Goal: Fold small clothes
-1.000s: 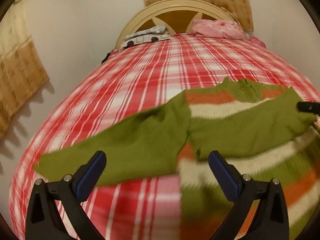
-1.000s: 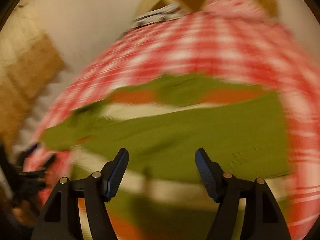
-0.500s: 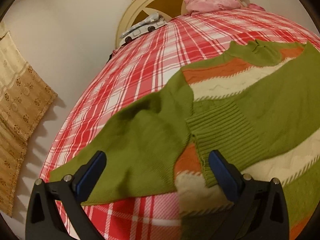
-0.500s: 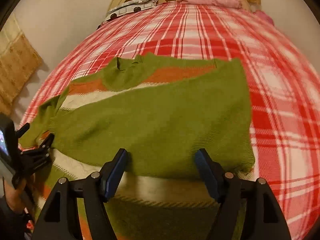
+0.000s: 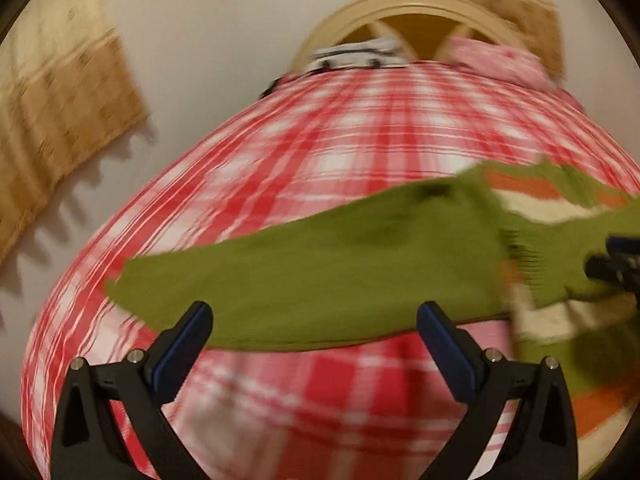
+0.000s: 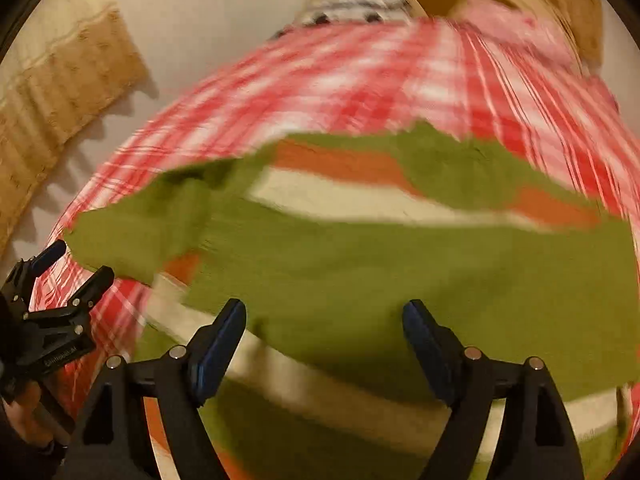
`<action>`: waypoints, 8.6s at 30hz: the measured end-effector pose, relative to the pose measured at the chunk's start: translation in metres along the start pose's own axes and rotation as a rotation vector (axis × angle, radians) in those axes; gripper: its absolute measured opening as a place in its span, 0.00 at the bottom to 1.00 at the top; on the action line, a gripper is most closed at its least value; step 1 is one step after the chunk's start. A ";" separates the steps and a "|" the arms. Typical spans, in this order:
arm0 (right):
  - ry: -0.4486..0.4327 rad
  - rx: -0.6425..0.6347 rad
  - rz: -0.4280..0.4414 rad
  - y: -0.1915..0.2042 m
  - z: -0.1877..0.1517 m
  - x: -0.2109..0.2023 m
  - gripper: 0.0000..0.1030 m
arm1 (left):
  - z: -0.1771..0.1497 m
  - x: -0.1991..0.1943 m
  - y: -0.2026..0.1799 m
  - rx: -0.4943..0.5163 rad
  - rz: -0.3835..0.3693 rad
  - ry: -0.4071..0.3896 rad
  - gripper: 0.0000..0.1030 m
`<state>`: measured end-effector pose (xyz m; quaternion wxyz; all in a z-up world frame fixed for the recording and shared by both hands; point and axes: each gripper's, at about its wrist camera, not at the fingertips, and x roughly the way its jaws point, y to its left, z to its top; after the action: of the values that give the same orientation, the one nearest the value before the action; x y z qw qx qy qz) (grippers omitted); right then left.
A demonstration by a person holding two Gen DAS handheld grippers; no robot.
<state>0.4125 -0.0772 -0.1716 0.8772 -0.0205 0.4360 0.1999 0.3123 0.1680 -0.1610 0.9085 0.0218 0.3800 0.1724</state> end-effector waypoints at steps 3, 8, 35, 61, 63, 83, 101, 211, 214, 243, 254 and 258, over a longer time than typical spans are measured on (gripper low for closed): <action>0.097 -0.020 0.085 0.023 -0.003 0.027 0.80 | -0.006 0.023 0.039 -0.076 0.045 0.075 1.00; 0.056 -0.195 0.000 0.061 -0.019 0.031 0.80 | -0.016 0.040 0.104 -0.223 0.124 0.120 1.00; -0.017 -0.182 -0.022 0.061 -0.028 0.032 0.81 | -0.016 0.089 0.196 -0.656 -0.010 0.118 0.56; -0.021 -0.175 -0.022 0.061 -0.028 0.032 0.81 | -0.012 0.059 0.212 -0.696 -0.219 -0.013 0.05; -0.020 -0.175 -0.022 0.061 -0.028 0.032 0.81 | -0.003 0.047 0.206 -0.678 -0.234 -0.041 0.05; -0.114 0.042 0.029 -0.004 -0.023 -0.044 0.82 | 0.101 -0.040 0.107 -0.498 -0.499 -0.247 0.05; -0.088 0.184 0.068 -0.049 -0.098 -0.107 0.82 | 0.162 -0.093 -0.010 -0.368 -0.730 -0.297 0.05; -0.090 0.129 -0.258 -0.162 -0.078 -0.088 0.04 | -0.005 0.027 -0.101 0.048 -0.334 0.118 1.00; -0.114 0.097 -0.205 -0.155 -0.077 -0.087 0.09 | -0.004 0.028 -0.100 0.045 -0.334 0.121 1.00; -0.036 0.136 -0.291 -0.152 -0.101 -0.098 0.90 | -0.023 0.007 -0.101 0.100 -0.272 0.112 1.00; -0.011 0.160 -0.280 -0.158 -0.087 -0.066 0.90 | -0.023 0.008 -0.100 0.097 -0.274 0.117 1.00; -0.029 0.182 -0.275 -0.158 -0.096 -0.081 0.90 | -0.029 0.000 -0.094 0.070 -0.301 0.154 1.00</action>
<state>0.3541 -0.2695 -0.1904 0.9007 0.0027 0.4328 0.0380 0.3196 0.0765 -0.1978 0.8910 -0.0171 0.4532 0.0225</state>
